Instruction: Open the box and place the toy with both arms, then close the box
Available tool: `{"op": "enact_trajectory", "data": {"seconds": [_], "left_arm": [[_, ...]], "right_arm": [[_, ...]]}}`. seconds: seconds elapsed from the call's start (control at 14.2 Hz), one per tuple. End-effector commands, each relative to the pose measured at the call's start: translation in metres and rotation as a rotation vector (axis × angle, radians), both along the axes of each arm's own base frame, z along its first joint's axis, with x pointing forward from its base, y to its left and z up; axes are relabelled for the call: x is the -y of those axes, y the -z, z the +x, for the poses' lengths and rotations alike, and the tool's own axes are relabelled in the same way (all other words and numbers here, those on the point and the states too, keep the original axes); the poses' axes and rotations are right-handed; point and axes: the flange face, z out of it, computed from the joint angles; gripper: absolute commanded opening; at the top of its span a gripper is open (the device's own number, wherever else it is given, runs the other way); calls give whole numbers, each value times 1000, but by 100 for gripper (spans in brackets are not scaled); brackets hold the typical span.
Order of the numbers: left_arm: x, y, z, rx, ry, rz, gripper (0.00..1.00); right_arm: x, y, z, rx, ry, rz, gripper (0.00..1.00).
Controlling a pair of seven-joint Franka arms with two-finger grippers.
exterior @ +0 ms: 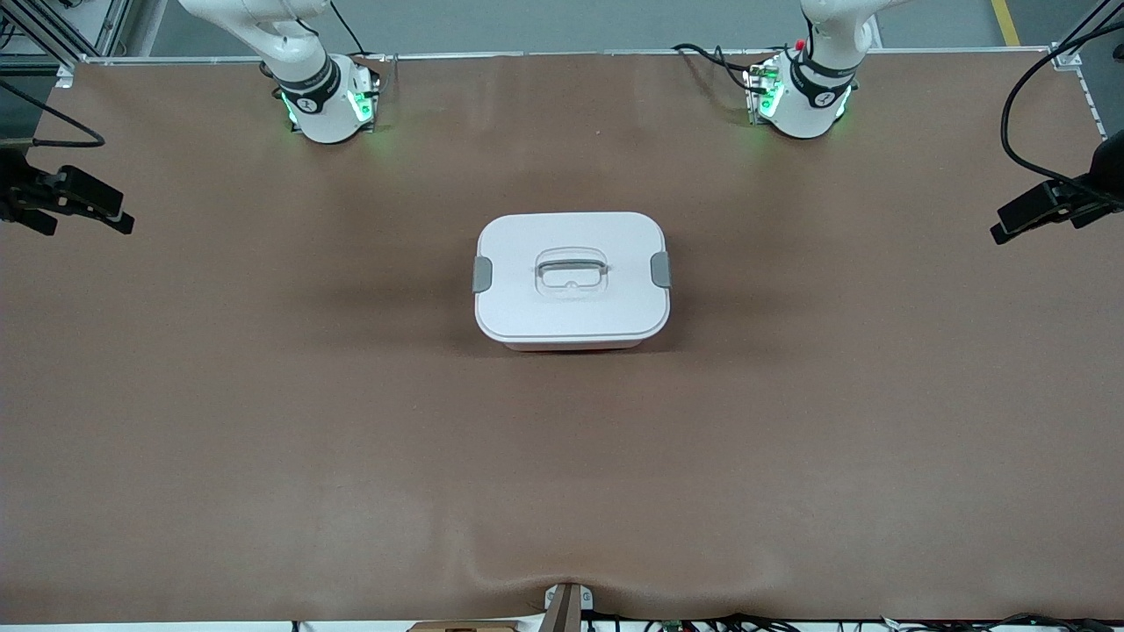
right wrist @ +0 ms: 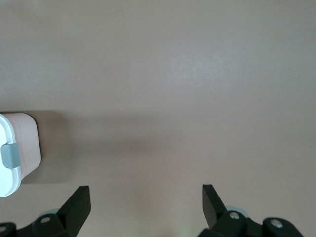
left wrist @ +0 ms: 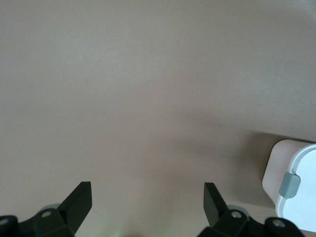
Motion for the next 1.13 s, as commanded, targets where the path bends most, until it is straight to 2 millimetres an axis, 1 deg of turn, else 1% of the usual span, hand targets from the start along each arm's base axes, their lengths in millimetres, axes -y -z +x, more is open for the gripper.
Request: {"op": "enact_trajectory", "data": {"seconds": [0.0,0.07,0.28,0.35,0.42,0.56,0.85,0.99,1.06], "left_arm": [[0,15,10,-24,33,-17,100],[-5,22,14,-36,26,-28,100],[5,16,12,-22,40,-24,100],[10,12,9,-14,46,-22,100],[14,3,4,1,48,-23,100],[15,2,3,4,51,-15,100],[15,0,5,26,49,-15,100],[9,2,6,24,40,-18,100],[11,2,6,24,43,-18,100]], "right_arm": [[3,-2,3,4,2,-11,100],[3,-2,3,4,2,-11,100],[2,-2,3,4,1,-11,100],[3,-2,3,4,2,-11,100],[2,-2,3,4,1,-11,100],[1,-1,4,4,1,-12,100],[2,-2,4,10,3,-11,100],[2,-2,4,10,1,-11,100],[2,-2,4,10,1,-11,100]]}}
